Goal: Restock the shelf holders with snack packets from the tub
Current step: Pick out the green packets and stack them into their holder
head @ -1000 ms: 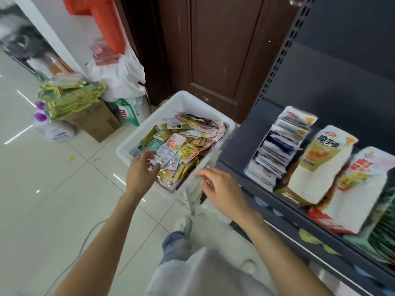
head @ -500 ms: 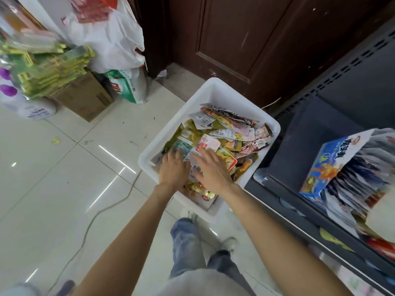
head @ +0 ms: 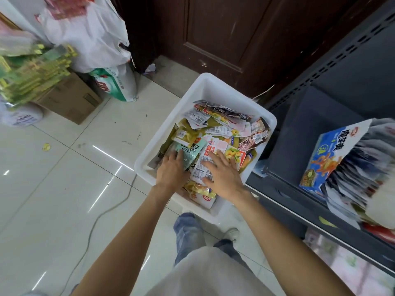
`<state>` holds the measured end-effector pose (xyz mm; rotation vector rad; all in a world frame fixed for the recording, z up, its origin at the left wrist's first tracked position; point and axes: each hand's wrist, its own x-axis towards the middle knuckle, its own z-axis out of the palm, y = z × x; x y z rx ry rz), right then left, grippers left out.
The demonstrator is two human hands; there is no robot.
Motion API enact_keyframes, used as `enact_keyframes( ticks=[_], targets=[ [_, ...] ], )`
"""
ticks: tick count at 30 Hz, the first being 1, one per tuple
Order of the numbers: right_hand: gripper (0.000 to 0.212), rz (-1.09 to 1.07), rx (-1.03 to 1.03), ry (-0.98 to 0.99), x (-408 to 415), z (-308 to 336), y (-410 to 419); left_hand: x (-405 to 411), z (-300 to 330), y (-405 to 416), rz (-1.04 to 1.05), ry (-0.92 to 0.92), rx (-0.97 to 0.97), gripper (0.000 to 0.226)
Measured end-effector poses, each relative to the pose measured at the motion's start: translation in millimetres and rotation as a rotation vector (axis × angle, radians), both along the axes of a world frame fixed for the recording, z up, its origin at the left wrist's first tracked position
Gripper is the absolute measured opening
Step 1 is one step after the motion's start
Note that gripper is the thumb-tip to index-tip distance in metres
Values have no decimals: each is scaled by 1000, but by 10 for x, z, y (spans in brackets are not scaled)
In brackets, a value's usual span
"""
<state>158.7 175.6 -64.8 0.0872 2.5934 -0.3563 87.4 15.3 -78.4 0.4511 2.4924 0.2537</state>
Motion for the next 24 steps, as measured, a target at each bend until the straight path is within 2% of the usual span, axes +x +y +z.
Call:
enact_keyframes(
  ticks=[4,7,11,13,16,21,24],
  targets=[
    [58,-68,-23,36,-28,52,-34,20,134,4,-120,53,28,53],
    [53,-157,6,260,-11,171,-76,133,269,31,-222,40,105,48],
    [56,-236,31,481,97,364,-61,249,383,33,-311,135,84,45],
    [55,-161,55,469,121,411,-43,266,415,31,-345,153,114,44],
    [37,19,59,463,173,445,-8,323,479,64,-356,200,237,37],
    [17,-83,-35,659,235,558,99,290,637,12,-61,334,575,11],
    [11,-380,-173,672,305,731,190,196,794,51,167,226,815,12]
  ],
)
